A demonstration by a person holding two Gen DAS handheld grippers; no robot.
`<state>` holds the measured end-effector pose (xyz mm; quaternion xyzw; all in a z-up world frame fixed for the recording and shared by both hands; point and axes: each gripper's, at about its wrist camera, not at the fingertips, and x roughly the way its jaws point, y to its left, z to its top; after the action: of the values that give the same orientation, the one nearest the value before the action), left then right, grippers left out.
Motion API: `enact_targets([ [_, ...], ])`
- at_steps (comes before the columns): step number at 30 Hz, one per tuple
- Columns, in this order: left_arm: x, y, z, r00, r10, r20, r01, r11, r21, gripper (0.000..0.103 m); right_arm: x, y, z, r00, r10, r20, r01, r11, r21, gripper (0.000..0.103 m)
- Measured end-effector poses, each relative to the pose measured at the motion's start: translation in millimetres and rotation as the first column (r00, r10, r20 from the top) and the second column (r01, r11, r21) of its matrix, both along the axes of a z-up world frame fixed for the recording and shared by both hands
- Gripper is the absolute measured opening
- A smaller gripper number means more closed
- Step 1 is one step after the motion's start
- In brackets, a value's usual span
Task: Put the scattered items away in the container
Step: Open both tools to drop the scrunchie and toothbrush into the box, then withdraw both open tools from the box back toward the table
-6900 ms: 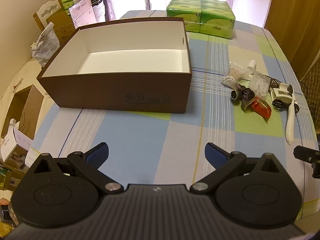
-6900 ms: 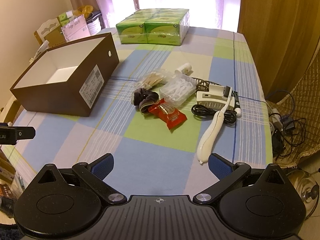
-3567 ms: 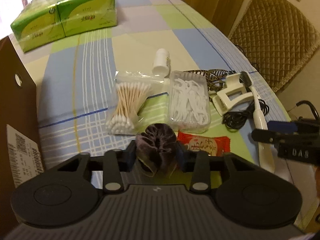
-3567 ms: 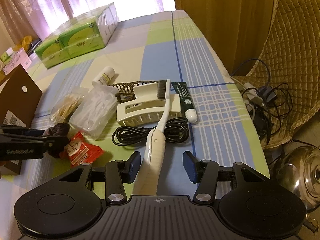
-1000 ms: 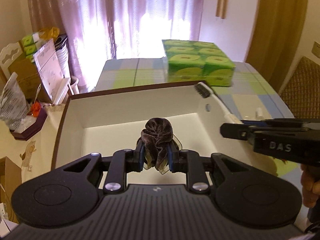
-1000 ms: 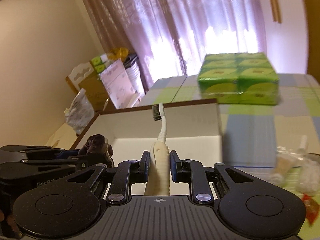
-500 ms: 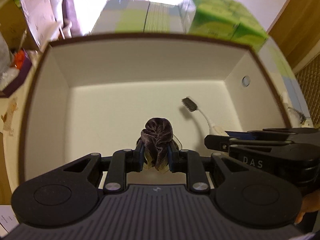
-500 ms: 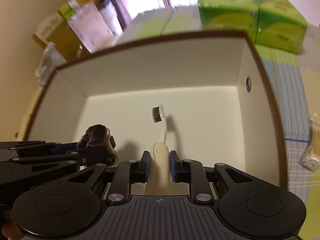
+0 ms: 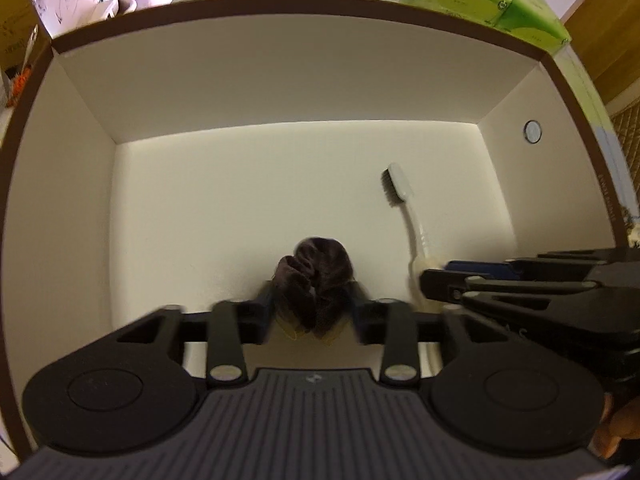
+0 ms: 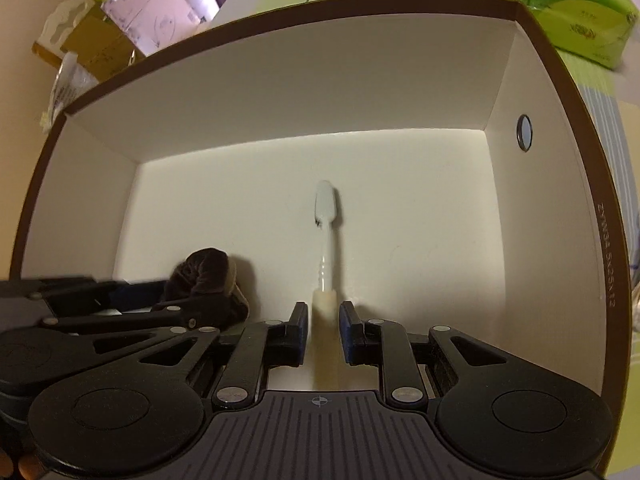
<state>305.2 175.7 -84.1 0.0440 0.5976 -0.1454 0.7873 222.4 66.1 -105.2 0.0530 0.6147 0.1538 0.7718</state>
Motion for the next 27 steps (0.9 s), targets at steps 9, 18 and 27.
enact_targets([
  [9,-2.0,10.2,17.6,0.997,0.021,0.075,-0.024,0.999,0.044,0.058,-13.4,-23.0,24.3,0.997,0.025,0.073,-0.023,0.999,-0.028,0.083],
  [18,-34.9,15.7,66.8,0.972,0.023,0.233,-0.03,0.999,0.025,0.084,-54.0,-38.2,83.4,0.963,0.06,0.262,-0.066,0.998,0.015,0.099],
  [27,-75.5,9.9,100.8,0.943,0.004,0.333,-0.01,1.0,0.017,0.091,-92.2,-19.3,101.1,0.911,0.085,0.403,-0.11,0.993,0.039,0.099],
])
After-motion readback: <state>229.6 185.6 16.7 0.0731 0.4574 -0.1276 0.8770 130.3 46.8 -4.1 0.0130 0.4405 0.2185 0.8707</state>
